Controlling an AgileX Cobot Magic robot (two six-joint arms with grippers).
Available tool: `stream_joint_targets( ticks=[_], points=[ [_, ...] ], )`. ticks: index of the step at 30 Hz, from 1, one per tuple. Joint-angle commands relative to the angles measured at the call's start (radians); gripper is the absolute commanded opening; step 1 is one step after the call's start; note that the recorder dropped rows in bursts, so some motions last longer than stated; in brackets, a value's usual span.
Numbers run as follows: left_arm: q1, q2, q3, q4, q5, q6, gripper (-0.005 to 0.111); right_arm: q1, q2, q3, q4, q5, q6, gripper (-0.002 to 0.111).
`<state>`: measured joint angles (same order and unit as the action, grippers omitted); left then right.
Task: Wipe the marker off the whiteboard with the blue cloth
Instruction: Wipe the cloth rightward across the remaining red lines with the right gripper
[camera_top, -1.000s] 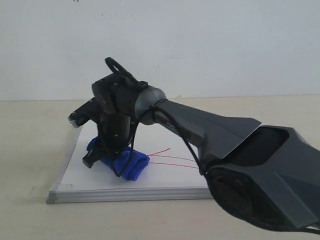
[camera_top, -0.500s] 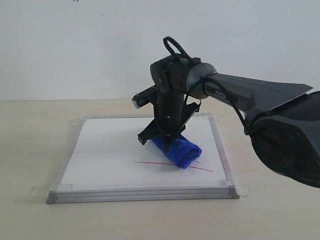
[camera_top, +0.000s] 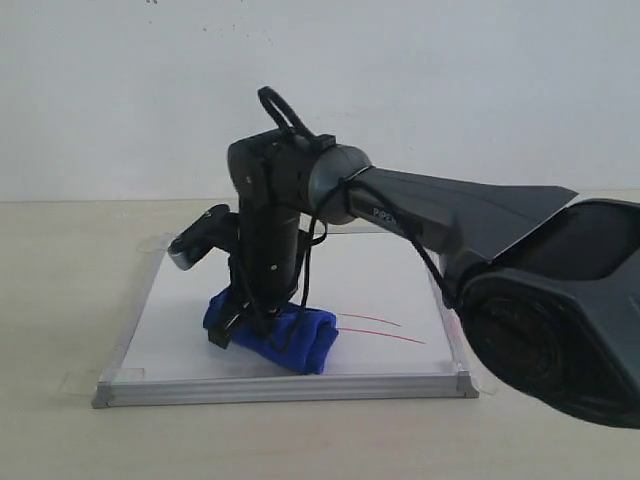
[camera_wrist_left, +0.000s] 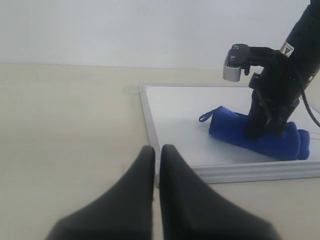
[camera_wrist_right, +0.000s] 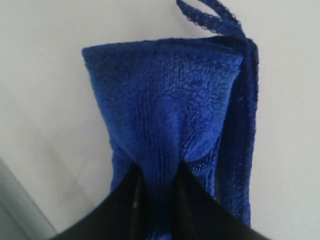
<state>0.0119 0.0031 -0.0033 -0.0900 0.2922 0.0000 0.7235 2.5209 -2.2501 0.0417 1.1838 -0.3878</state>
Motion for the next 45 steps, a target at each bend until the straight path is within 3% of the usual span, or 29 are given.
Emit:
stream_joint_targets(
  ticks=[1,5,7,12,16,26,32,39,45],
  points=[
    [-0.002,-0.003,0.003,0.001,-0.003,0.000,0.004,0.026,0.020,0.020,0.005,0.037,-0.021,0.000],
    [-0.002,-0.003,0.003,0.001,-0.003,0.000,0.004,-0.037,0.020,0.020,-0.288,0.037,0.162,0.000],
    [-0.002,-0.003,0.003,0.001,-0.003,0.000,0.004,-0.096,0.020,0.020,-0.348,0.037,0.264,0.000],
    [-0.002,-0.003,0.003,0.001,-0.003,0.000,0.004,-0.175,0.020,0.020,-0.182,0.037,0.337,0.000],
    [-0.002,-0.003,0.003,0.001,-0.003,0.000,0.004,-0.103,0.020,0.020,0.001,0.037,0.141,0.000],
    [-0.002,-0.003,0.003,0.001,-0.003,0.000,0.004,0.038,0.020,0.020,-0.010,0.037,0.095,0.000],
    [-0.002,-0.003,0.003,0.001,-0.003,0.000,0.004,-0.023,0.011,0.070,-0.222,0.037,0.240,0.000],
    [-0.002,-0.003,0.003,0.001,-0.003,0.000,0.004,-0.184,-0.048,0.241,-0.224,0.037,0.376,0.000],
    [-0.002,-0.003,0.003,0.001,-0.003,0.000,0.004,-0.226,-0.122,0.269,-0.220,0.037,0.400,0.000]
  ],
)
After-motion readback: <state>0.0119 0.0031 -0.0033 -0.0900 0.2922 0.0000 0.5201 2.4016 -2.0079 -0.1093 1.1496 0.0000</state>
